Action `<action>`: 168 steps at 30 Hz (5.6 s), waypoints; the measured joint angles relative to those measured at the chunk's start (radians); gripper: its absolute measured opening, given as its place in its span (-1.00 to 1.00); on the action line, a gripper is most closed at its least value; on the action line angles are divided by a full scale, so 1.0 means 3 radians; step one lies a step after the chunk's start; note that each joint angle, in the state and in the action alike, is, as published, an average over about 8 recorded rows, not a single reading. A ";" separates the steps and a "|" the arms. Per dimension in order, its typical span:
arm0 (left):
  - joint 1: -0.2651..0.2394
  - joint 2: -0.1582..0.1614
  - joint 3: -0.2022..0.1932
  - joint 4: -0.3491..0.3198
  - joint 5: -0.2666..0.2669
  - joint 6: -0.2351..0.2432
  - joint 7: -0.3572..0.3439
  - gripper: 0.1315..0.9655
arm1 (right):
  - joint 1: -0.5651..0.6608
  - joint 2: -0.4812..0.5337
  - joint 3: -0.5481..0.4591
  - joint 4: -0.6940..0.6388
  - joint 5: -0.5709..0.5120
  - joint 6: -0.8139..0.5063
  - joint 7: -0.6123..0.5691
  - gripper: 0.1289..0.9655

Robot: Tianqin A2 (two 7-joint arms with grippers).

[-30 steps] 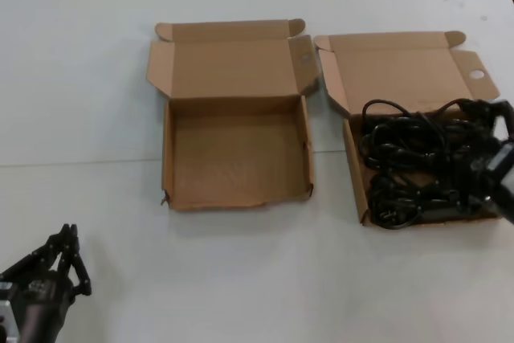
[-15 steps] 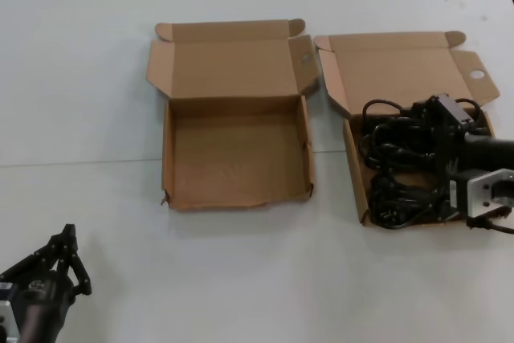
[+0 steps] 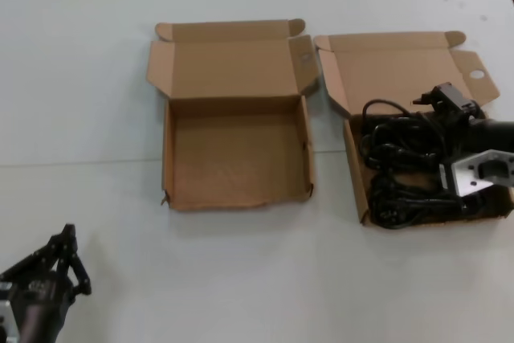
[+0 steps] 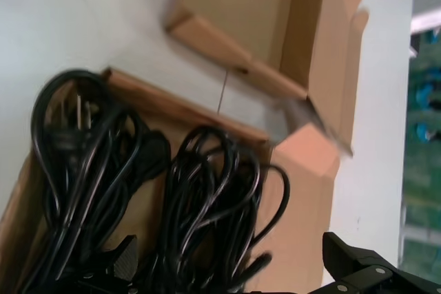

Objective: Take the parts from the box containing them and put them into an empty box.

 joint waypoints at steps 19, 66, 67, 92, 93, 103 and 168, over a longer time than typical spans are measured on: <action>0.0000 0.0000 0.0000 0.0000 0.0000 0.0000 -0.0001 -0.94 | -0.0259 -0.0734 0.1237 -0.0054 -0.0898 -0.0585 0.0000 0.45; 0.0000 0.0000 0.0000 0.0000 0.0000 0.0000 -0.0001 -0.94 | -0.0339 -0.0957 0.1618 0.0097 -0.0834 -0.0881 0.0000 -0.93; 0.0000 0.0000 0.0000 0.0000 0.0000 0.0000 -0.0001 -0.94 | -0.0346 -0.0963 0.1644 0.0138 -0.0844 -0.0914 0.0000 -0.93; 0.0000 0.0000 0.0000 0.0000 0.0000 0.0000 -0.0001 -0.94 | -0.0116 -0.1560 0.2397 0.1223 -0.1106 -0.1933 0.0000 -0.93; 0.0000 0.0000 0.0000 0.0000 0.0000 0.0000 -0.0001 -0.94 | -0.0092 -0.1610 0.2412 0.1245 -0.1109 -0.1960 0.0000 -0.93; 0.0000 0.0000 0.0000 0.0000 0.0000 0.0000 -0.0001 -0.94 | 0.0031 -0.2026 0.2377 0.1207 -0.1041 -0.1903 0.0000 -0.93; 0.0000 0.0000 0.0000 0.0000 0.0000 0.0000 -0.0001 -0.94 | -0.0304 -0.1448 0.0659 -0.0441 0.1463 0.0584 0.0000 -0.39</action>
